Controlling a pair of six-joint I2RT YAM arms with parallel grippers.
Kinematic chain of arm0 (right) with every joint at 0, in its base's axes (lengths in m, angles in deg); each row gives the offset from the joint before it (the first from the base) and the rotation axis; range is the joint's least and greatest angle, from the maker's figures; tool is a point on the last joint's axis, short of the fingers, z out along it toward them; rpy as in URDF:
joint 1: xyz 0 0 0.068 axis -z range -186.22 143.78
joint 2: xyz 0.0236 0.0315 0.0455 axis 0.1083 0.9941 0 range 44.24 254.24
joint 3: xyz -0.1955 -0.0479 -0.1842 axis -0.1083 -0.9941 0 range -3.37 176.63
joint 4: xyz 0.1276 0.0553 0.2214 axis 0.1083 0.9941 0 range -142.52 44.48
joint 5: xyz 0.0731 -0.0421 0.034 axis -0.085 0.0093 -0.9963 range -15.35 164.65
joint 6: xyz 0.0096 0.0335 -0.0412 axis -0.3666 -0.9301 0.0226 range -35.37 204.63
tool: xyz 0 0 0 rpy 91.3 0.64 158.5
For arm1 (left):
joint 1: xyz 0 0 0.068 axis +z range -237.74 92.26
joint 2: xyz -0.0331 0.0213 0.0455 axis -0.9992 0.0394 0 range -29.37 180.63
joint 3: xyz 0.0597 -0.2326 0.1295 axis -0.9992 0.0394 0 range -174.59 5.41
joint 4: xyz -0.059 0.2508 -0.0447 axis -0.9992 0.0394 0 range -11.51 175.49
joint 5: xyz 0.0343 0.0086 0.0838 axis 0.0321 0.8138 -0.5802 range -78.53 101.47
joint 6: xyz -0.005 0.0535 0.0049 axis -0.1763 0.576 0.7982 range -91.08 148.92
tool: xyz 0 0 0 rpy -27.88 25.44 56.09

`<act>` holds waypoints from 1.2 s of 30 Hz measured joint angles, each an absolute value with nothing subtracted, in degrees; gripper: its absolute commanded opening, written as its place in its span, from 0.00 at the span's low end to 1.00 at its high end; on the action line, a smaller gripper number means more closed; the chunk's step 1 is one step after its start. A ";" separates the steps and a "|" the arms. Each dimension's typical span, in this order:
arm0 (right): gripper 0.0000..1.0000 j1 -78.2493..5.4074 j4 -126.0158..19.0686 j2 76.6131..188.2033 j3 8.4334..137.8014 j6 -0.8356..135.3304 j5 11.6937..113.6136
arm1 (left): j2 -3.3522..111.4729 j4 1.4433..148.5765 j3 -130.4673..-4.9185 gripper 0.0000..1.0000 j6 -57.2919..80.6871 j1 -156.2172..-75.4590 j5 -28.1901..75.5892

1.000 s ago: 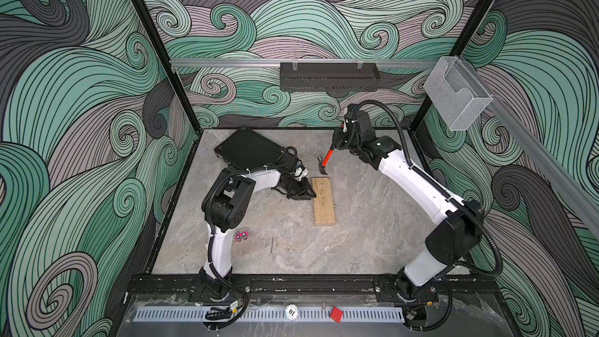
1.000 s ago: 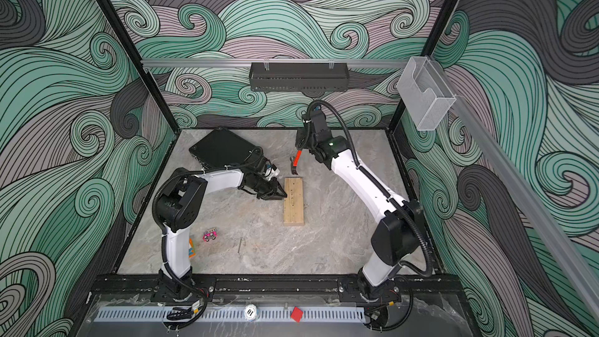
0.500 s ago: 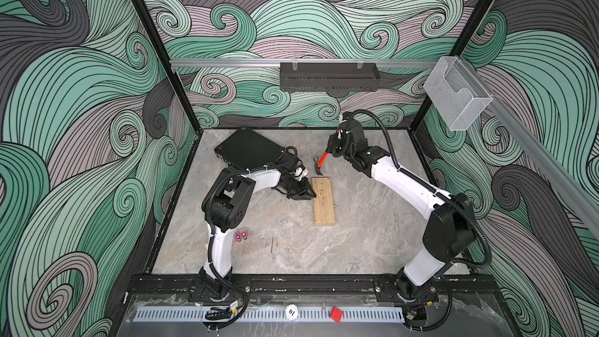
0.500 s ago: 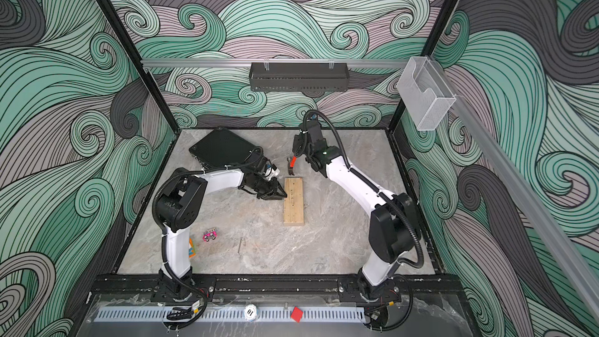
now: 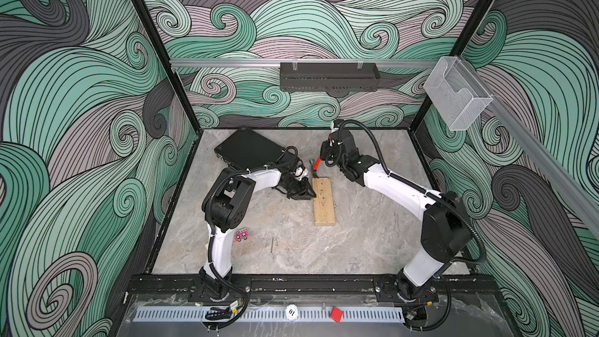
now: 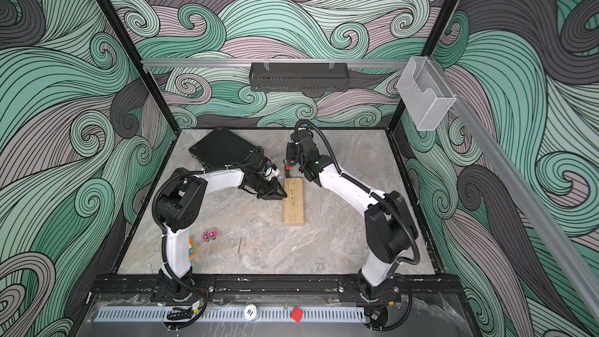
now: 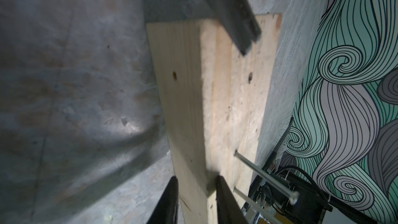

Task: Use a claw hammer to pull out a nail
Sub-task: Remove the nail from the mounting plate.

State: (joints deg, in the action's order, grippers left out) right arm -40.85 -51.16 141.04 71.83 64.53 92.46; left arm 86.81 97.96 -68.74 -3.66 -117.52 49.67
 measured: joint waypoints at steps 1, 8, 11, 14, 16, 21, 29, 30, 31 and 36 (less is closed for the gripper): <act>0.00 -41.11 -51.86 140.99 71.37 64.82 93.02 | 86.81 98.00 -68.76 0.28 -3.66 -117.52 49.67; 0.00 -42.32 -53.50 137.93 68.00 66.79 95.93 | 86.81 98.22 -68.89 0.28 -3.64 -117.52 49.58; 0.00 -42.82 -53.65 135.70 66.23 67.27 97.18 | 86.81 98.22 -68.89 0.28 -3.64 -117.52 49.58; 0.00 -43.28 -53.71 134.37 65.64 67.90 98.18 | 86.81 98.22 -68.89 0.28 -3.64 -117.52 49.58; 0.00 -43.54 -53.87 133.85 65.64 68.16 98.60 | 86.81 98.28 -68.93 0.28 -3.64 -117.52 49.56; 0.00 -44.87 -54.85 132.80 64.79 68.16 99.73 | 86.81 98.31 -68.93 0.28 -3.64 -117.52 49.56; 0.00 -47.80 -55.97 130.37 60.42 67.99 102.05 | 86.96 98.48 -69.15 0.28 -3.64 -117.52 49.62; 0.00 -48.13 -56.14 129.93 59.91 67.88 102.44 | 87.07 98.52 -69.24 0.28 -3.64 -117.52 49.73; 0.00 -48.44 -56.12 129.58 59.61 67.75 102.84 | 87.12 98.63 -69.33 0.28 -3.64 -117.52 49.82; 0.00 -49.99 -56.18 128.03 57.90 67.07 104.83 | 87.18 98.79 -69.46 0.28 -3.64 -117.52 49.86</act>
